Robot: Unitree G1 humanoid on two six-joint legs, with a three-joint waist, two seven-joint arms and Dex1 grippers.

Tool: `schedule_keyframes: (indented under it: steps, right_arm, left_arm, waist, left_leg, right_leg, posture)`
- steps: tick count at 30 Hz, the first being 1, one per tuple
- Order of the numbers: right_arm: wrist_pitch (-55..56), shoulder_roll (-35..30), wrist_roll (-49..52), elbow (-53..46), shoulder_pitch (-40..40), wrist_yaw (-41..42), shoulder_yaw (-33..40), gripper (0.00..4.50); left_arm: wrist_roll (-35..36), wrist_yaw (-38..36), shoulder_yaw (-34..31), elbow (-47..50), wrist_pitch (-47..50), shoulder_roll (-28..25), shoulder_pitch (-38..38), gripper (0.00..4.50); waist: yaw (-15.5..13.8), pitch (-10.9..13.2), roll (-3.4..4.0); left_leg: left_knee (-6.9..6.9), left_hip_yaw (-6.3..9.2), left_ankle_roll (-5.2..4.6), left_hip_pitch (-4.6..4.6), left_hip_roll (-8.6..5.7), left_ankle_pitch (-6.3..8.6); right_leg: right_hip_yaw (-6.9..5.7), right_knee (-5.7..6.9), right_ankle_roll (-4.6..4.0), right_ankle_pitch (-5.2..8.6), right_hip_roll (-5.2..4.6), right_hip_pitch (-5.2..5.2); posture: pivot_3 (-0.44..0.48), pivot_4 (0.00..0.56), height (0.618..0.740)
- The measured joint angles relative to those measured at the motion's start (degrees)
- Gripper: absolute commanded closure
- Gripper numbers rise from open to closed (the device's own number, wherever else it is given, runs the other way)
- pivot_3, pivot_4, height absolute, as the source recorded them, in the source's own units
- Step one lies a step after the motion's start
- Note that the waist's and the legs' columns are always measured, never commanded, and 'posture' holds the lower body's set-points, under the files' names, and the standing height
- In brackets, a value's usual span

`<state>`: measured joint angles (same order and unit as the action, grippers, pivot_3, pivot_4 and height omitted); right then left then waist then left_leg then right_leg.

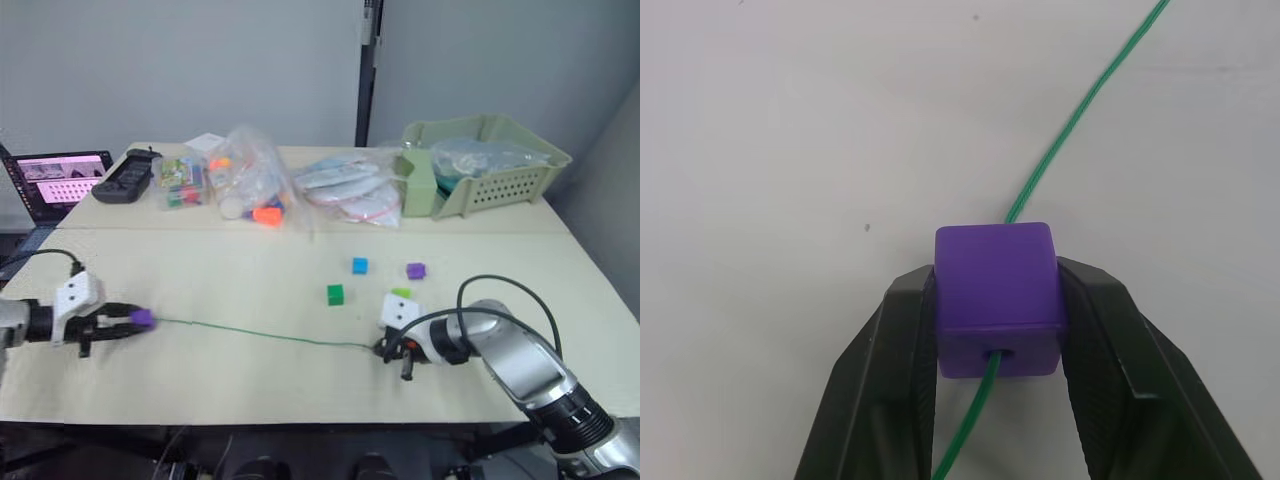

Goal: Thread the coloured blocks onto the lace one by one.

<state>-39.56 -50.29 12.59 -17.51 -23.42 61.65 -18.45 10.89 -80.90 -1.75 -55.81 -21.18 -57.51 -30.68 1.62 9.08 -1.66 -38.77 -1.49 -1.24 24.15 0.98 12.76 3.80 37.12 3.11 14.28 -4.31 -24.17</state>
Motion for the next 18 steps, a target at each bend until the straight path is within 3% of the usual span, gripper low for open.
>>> schedule_keyframes:
  steps: [4,5,6,12,18]
  right_arm:
    - [0.14,0.37,-0.03,0.04,-0.69,0.6,-0.08,4.5]
    - [0.14,0.36,-0.05,0.14,-0.68,0.7,-0.08,4.5]
    - [0.14,0.36,-0.07,0.27,-0.66,0.76,-0.08,4.5]
    - [0.15,0.36,-0.04,0.4,-0.66,0.91,-0.05,4.5]
    - [0.16,0.37,0.03,0.03,-0.66,1.47,0.06,4.5]
  left_arm:
    - [-2.45,2.11,-0.12,-7.82,-2.58,-4.01,-1.32,3.31]
    - [-3.06,2.53,-0.32,-9.62,-2.31,-5.36,-1.53,2.29]
    - [-4.48,2.84,-0.31,-12.34,-1.54,-6.57,-1.89,1.85]
    - [-6.1,0.73,-0.5,-14.58,-0.57,-5.69,-7.44,0.03]
    - [-4.02,-5.53,-1.96,-9.86,3.04,-1.01,-16.62,0.03]
  waist:
    - [0.4,0.0,0.0]
    - [0.71,0.0,0.0]
    - [0.89,0.0,0.0]
    - [-0.97,0.04,-0.38]
    - [-2.47,0.01,-0.45]
  left_leg:
    - [0.04,-0.08,0.0,-0.04,0.09,0.0]
    - [0.08,-0.1,0.0,-0.04,0.1,0.01]
    - [0.1,-0.11,0.0,0.0,0.1,0.01]
    - [-0.12,-0.04,0.01,0.21,0.01,0.0]
    - [-0.22,-0.05,0.02,0.24,-0.06,0.0]
  right_leg:
    - [-0.01,0.02,-0.01,-0.01,0.07,-0.05]
    - [-0.01,0.05,-0.01,0.0,0.08,-0.09]
    - [-0.01,0.07,-0.02,0.0,0.09,-0.15]
    - [-0.15,0.04,0.0,-0.01,-0.03,-0.11]
    - [-0.17,0.0,0.06,-0.05,-0.09,-0.03]
  posture:
    - [0.0,0.15,0.734]
    - [0.0,0.15,0.734]
    - [0.0,0.15,0.734]
    - [0.0,0.15,0.734]
    - [0.0,0.15,0.734]
